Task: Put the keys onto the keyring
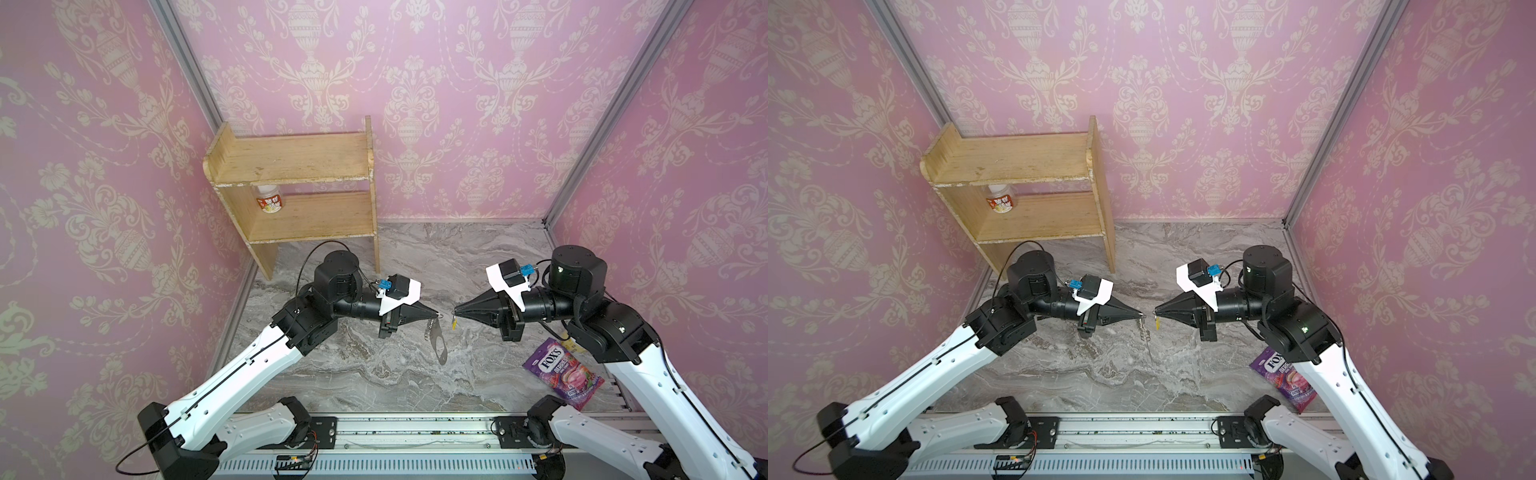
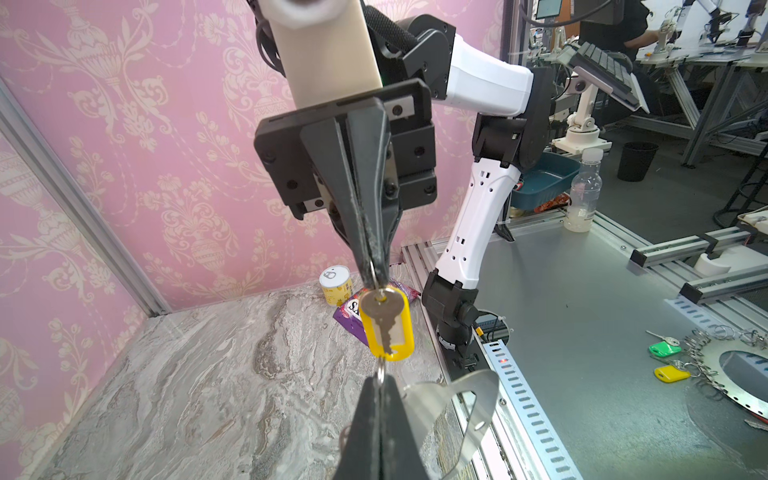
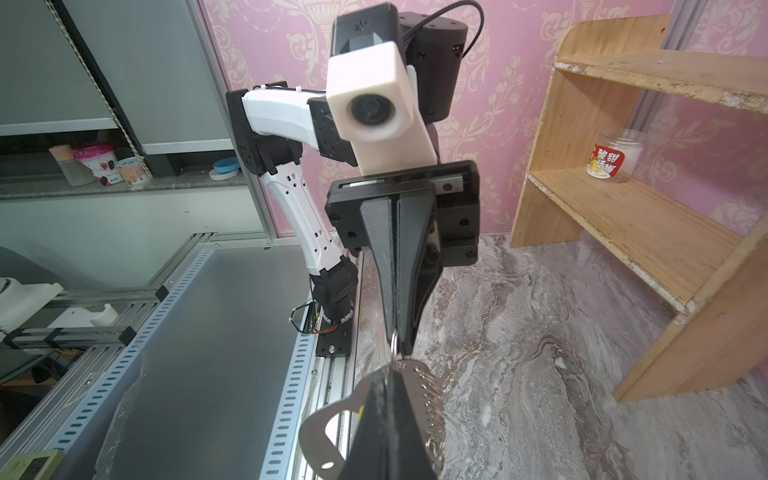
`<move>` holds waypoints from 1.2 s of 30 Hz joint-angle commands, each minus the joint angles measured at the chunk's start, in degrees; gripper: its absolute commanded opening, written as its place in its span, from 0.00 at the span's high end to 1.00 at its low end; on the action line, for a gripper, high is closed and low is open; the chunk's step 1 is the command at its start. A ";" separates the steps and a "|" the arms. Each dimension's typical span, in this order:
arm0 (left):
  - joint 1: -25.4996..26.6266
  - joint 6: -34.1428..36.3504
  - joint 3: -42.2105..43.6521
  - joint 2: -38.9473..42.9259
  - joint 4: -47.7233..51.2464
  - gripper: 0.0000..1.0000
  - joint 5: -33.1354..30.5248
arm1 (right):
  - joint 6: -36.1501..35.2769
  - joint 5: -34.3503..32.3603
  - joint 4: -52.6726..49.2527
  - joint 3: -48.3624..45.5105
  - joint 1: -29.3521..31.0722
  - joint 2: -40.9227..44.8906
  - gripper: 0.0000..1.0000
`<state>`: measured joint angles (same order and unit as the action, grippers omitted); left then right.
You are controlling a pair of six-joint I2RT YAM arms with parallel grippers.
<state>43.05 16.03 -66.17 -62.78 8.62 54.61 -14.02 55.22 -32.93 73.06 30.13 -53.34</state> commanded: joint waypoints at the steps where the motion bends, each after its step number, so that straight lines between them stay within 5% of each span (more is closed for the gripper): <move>1: 0.39 -2.36 -2.36 -0.47 -3.00 1.00 3.31 | -3.87 -3.27 -3.91 2.08 1.39 1.13 1.00; 18: 0.42 -8.11 -0.64 -2.43 -10.38 1.00 2.54 | -3.22 -17.21 0.72 -1.57 6.70 5.00 1.00; 36: 0.46 -8.01 1.49 -0.95 -12.47 1.00 0.00 | -1.97 -22.72 4.80 -1.89 9.78 5.11 1.00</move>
<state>43.05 9.32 -65.60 -65.23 -0.67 55.79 -17.69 33.32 -30.09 71.00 39.42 -48.75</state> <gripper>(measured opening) 0.040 0.049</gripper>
